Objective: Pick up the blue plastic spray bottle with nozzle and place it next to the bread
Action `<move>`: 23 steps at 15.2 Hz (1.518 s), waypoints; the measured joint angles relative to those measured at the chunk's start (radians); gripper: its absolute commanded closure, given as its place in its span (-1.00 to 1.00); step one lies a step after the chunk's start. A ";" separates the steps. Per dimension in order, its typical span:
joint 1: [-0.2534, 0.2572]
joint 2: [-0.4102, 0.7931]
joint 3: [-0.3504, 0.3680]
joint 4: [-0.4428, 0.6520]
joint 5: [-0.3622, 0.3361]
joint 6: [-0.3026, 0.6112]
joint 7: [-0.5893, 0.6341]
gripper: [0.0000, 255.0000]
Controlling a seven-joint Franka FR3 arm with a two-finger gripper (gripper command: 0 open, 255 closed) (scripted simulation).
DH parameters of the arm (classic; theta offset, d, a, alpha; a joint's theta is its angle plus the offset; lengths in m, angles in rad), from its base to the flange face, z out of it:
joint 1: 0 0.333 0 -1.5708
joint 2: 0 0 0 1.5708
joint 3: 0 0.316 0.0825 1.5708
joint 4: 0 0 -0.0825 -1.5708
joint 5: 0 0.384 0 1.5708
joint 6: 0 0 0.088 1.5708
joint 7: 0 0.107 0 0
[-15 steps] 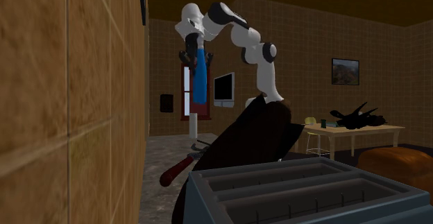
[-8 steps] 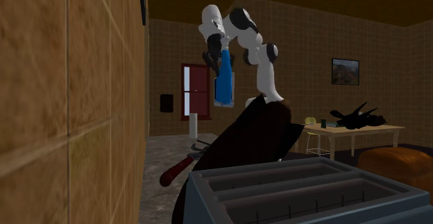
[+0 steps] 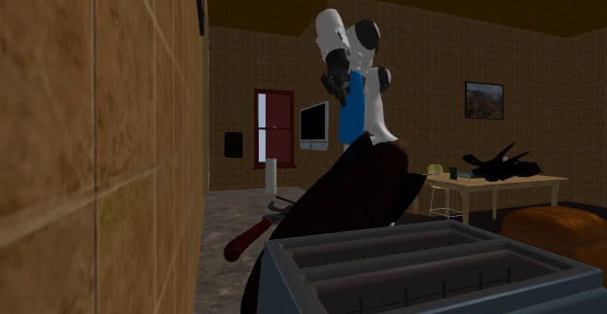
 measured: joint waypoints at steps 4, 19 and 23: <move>0.008 -0.084 0.086 -0.090 -0.009 0.029 0.096 1.00; 0.079 -0.271 0.425 -0.238 0.039 0.069 0.468 1.00; 0.100 -0.296 0.506 -0.245 0.057 0.069 0.557 1.00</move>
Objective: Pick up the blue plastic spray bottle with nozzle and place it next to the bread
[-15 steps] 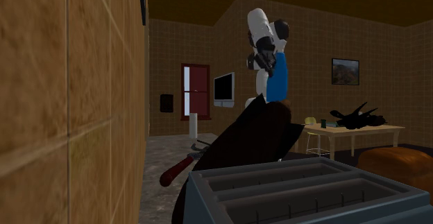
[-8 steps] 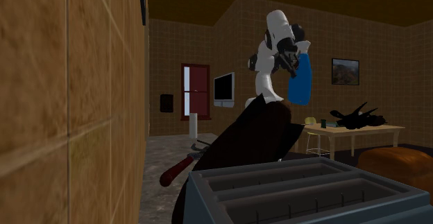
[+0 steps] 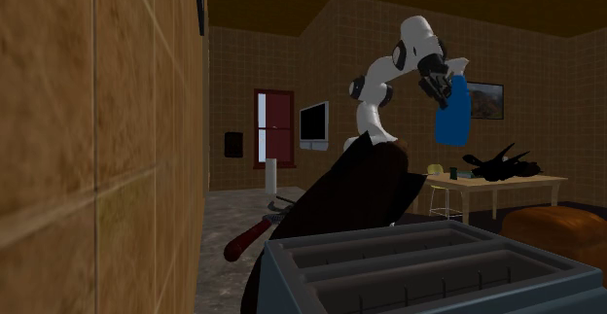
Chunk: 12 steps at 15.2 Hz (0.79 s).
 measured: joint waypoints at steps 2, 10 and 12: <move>0.009 0.009 0.052 0.009 0.010 0.012 0.052 1.00; 0.026 0.056 0.259 0.094 0.030 0.023 0.267 1.00; 0.021 0.080 0.311 0.120 0.029 0.033 0.315 1.00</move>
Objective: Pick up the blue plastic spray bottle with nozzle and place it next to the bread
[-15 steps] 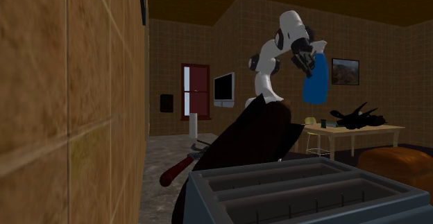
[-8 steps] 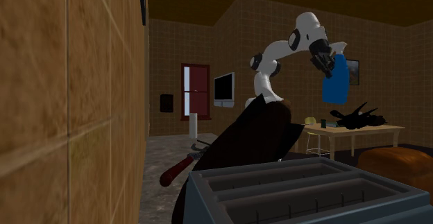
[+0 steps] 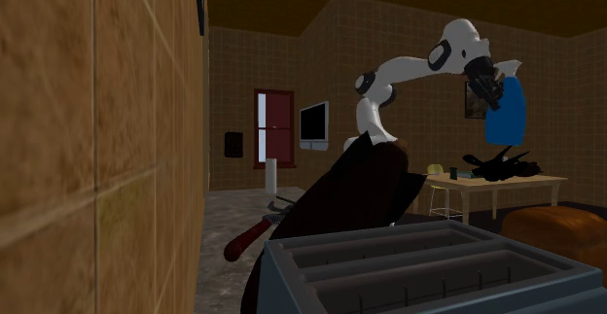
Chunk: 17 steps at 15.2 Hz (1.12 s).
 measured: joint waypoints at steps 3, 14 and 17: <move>-0.014 0.038 0.079 0.054 -0.010 0.002 0.076 1.00; -0.030 0.087 0.206 0.025 -0.013 0.103 0.172 1.00; -0.026 0.086 0.216 -0.013 -0.006 0.140 0.172 1.00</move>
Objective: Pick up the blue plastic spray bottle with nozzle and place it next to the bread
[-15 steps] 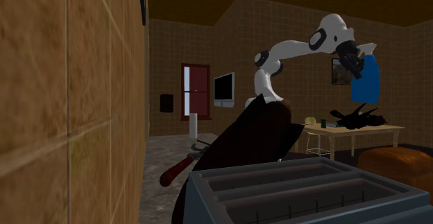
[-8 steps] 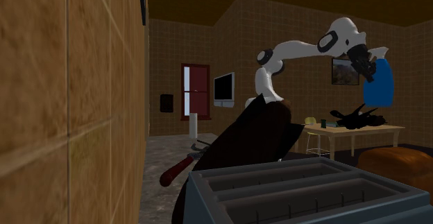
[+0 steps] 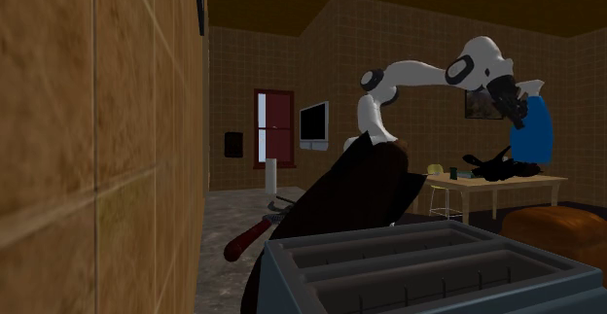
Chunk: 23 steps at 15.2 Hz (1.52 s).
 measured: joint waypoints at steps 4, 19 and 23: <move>-0.004 0.015 0.024 -0.042 0.004 0.058 0.005 1.00; -0.020 0.075 0.115 -0.197 0.018 0.275 0.026 1.00; -0.034 0.101 0.146 -0.230 0.014 0.335 0.036 1.00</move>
